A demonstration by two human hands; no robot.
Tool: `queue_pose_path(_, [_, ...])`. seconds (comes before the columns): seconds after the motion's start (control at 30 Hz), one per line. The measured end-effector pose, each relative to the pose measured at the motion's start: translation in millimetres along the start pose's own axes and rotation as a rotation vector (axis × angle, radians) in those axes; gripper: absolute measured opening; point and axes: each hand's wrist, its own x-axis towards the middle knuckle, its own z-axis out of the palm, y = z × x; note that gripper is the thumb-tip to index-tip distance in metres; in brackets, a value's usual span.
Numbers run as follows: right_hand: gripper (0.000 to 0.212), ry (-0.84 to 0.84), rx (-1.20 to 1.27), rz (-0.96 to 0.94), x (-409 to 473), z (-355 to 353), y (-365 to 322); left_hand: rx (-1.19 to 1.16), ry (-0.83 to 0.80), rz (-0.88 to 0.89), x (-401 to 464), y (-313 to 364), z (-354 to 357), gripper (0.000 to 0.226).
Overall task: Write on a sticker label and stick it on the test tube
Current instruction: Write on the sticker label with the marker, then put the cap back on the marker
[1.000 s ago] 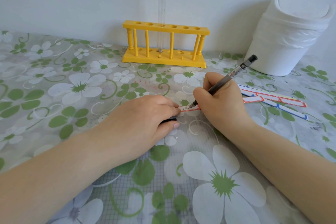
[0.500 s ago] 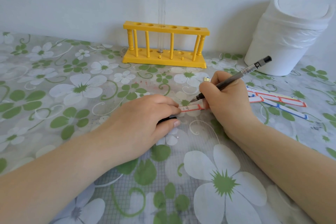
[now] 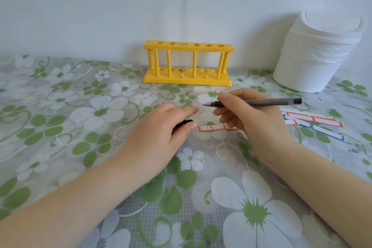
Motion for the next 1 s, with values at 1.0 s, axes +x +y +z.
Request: queue_pose_path(1.0, [0.039,-0.138,0.129,0.073,-4.2,5.6,0.0,-0.311,0.109,-0.032,-2.3,2.7,-3.2,0.013])
